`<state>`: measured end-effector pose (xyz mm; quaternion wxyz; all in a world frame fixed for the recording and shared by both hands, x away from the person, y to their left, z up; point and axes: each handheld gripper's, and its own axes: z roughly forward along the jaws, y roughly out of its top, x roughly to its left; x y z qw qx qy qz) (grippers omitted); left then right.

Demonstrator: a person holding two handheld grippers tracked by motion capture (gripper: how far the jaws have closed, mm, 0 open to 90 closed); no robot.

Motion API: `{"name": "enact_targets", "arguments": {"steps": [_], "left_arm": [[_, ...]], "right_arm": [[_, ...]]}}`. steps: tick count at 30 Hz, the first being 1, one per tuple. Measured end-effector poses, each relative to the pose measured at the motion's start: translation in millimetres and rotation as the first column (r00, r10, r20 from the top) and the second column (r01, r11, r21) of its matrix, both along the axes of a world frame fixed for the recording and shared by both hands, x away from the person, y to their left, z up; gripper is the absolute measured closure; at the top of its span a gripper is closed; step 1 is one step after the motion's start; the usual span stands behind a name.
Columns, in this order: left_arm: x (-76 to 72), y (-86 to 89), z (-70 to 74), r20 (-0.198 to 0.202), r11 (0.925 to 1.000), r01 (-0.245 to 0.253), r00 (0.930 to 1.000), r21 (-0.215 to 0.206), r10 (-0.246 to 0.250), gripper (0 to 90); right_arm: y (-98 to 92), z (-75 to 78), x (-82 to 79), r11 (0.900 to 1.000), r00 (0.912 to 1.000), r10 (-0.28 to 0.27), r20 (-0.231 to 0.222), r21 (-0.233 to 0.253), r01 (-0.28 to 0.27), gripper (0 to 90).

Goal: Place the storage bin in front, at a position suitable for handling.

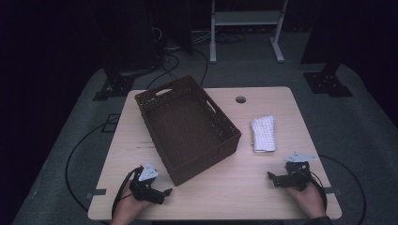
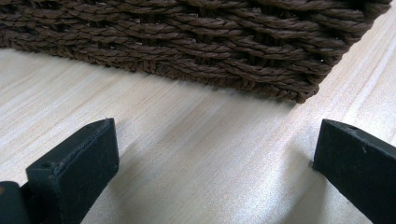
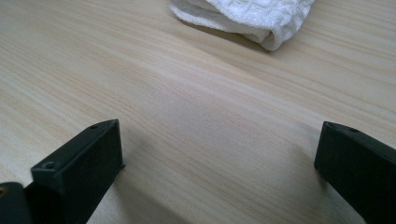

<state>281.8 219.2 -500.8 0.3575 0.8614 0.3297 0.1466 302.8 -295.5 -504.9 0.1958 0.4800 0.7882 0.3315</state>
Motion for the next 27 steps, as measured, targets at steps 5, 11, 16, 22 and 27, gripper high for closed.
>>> {"name": "enact_targets", "arguments": {"steps": [5, 11, 16, 22, 27], "left_arm": [[0.1, 0.1, 0.4, -0.003, 1.0, -0.001, 1.0, 0.001, 0.001, 0.0], [-1.1, 4.6, 7.1, -0.015, 0.9998, 0.017, 0.9997, -0.003, -0.017, 16.7], [-1.5, 10.0, 12.1, -0.023, 0.9994, 0.003, 0.9997, -0.033, -0.003, 29.9], [-0.6, 16.8, 19.2, -0.017, 0.9981, -0.039, 0.9991, -0.048, 0.038, 44.5], [1.0, 23.0, 29.7, -0.016, 0.9934, -0.091, 0.9958, -0.07, 0.09, 63.2]], "right_arm": [[0.0, 0.0, 0.0, 1.0, 1.0, 0.0, 0.0, 0.0, 0.0, 0.5], [-2.5, 1.2, -2.3, 1.0, 0.9999, 0.001, 0.017, 0.01, -0.001, 12.0], [-5.6, 6.5, -4.7, 1.0, 0.9999, 0.006, 0.016, 0.007, -0.006, 33.1], [-8.6, 14.1, -4.9, 0.999, 0.9999, 0.011, 0.013, 0.046, -0.012, 50.8], [-7.5, 22.1, -2.4, 0.995, 0.9993, 0.037, 0.011, 0.095, -0.038, 65.5]]}}
